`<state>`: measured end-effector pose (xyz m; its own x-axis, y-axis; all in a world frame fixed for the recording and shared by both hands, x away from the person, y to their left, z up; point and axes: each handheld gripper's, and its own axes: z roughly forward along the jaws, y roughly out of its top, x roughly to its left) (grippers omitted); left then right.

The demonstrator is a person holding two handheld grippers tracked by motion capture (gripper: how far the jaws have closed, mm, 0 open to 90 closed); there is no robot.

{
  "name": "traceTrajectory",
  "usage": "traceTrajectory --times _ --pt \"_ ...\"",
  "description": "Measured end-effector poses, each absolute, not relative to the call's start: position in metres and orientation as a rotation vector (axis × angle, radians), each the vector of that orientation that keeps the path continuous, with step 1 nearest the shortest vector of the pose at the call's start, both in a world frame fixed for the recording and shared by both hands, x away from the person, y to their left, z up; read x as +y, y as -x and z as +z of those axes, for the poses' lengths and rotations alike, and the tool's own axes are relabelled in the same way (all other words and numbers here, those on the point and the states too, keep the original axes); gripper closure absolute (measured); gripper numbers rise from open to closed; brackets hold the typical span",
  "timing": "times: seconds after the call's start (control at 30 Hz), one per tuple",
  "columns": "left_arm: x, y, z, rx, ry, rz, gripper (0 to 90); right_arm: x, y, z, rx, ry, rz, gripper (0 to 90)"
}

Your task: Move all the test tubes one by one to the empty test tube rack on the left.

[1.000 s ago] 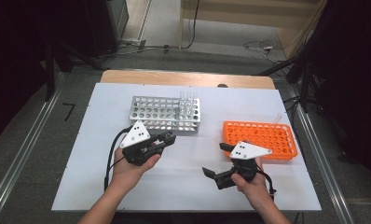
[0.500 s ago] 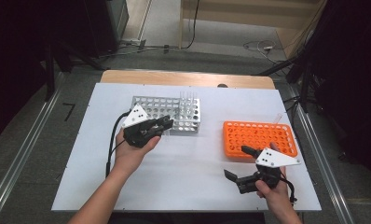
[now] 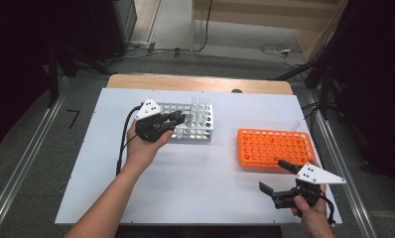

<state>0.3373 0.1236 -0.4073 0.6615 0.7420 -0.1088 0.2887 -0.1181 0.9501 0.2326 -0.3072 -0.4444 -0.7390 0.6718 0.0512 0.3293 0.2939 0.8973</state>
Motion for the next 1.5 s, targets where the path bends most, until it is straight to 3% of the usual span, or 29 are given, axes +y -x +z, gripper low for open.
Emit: traceTrajectory --times 0.77,1.5 --pt "0.123 -0.387 -0.398 0.947 -1.620 0.543 75.8 -0.332 -0.239 -0.454 2.187 -0.986 1.388 0.0" --pt "0.093 -0.438 -0.407 1.010 -1.598 0.628 75.8 -0.340 -0.241 -0.453 2.161 -1.016 1.413 0.0"
